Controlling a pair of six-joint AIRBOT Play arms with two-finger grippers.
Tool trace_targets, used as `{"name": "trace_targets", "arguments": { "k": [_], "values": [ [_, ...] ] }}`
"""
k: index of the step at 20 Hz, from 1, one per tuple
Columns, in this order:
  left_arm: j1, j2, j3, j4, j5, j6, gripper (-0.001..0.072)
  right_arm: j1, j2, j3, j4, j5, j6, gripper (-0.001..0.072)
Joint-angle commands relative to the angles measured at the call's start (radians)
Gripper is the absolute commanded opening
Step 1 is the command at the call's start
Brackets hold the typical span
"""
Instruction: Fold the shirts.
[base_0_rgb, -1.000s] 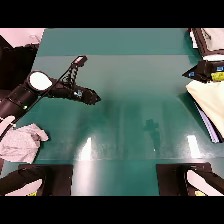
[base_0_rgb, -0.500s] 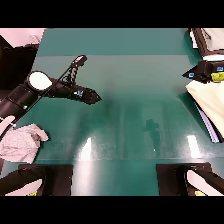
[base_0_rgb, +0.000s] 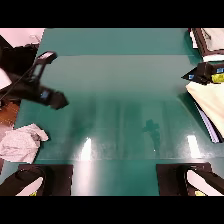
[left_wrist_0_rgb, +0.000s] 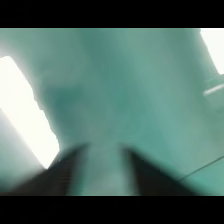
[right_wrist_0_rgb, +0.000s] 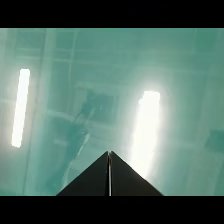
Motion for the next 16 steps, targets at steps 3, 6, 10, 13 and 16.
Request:
{"name": "trace_targets", "arguments": {
  "k": [3, 6, 10, 13, 16],
  "values": [
    [0.015, 0.117, -0.148, 0.445, -0.185, -0.222, 0.0683, 0.0, 0.001, 0.0, 0.0, 0.015, 0.0, 0.0014],
    [0.015, 0.117, -0.35, 0.529, -0.134, -0.344, 0.0683, 0.0, 0.001, 0.0, 0.0, 0.04, -0.042, 0.0013],
    [0.015, 0.117, -0.561, 0.584, -0.067, -0.446, 0.0684, 0.0, 0.001, 0.0, -0.001, 0.05, -0.062, 0.0014],
    [0.014, 0.117, -0.61, 0.583, 0.01, -0.489, 0.0681, 0.0, 0.001, 0.0, -0.001, 0.05, -0.062, 0.0013],
    [0.014, 0.117, -0.61, 0.581, 0.035, -0.494, 0.0347, 0.0, 0.001, 0.0, -0.001, 0.051, -0.062, 0.0013]
  ]
}}
